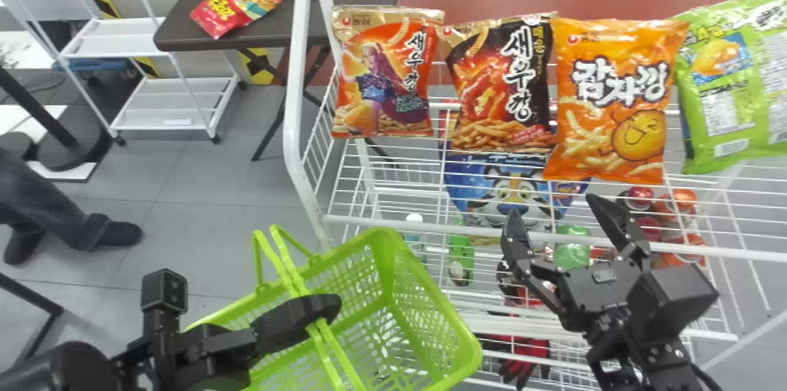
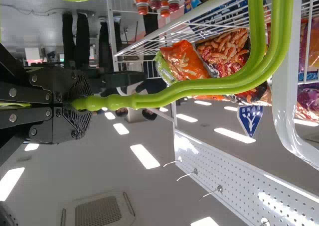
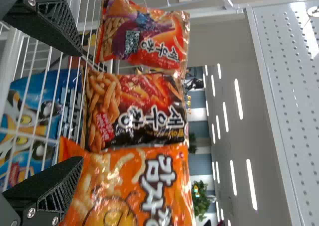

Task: Hold basket handle with left hand then pick Saewookkang with right hand and place into basket

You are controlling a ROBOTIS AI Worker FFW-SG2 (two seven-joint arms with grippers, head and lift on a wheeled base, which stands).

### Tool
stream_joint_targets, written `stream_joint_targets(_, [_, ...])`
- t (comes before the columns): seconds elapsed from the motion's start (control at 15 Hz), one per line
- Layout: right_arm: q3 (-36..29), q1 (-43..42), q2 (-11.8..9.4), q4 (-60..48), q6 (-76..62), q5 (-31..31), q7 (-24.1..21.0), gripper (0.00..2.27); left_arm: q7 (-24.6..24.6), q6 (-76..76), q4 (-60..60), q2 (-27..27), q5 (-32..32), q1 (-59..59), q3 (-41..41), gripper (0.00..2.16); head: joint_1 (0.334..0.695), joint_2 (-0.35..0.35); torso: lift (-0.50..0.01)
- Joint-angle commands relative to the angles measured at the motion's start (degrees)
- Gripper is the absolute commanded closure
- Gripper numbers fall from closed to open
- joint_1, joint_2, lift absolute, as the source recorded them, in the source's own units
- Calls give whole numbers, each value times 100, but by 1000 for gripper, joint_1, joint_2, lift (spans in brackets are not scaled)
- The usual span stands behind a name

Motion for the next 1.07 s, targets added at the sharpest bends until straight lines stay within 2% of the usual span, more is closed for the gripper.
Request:
stream_joint_targets(0.0, [291,-440,152,0,489,0,0,46,4,183,-128,-15,11,98,0,2152,695,192,-19])
stream_joint_targets(0.47, [774,-1424,873,334,1333,0,-114,22,31,183,-269,3,-24,80,-105,2152,695,303,-19])
stream_joint_targets(0.6, [915,-1820,878,572,1474,0,-343,22,22,183,-269,12,-24,71,-140,2155,695,323,-19])
stream_joint_targets(1.0, [1302,-2945,878,1820,1491,0,-413,22,13,183,-278,12,-32,71,-184,2152,695,338,-19])
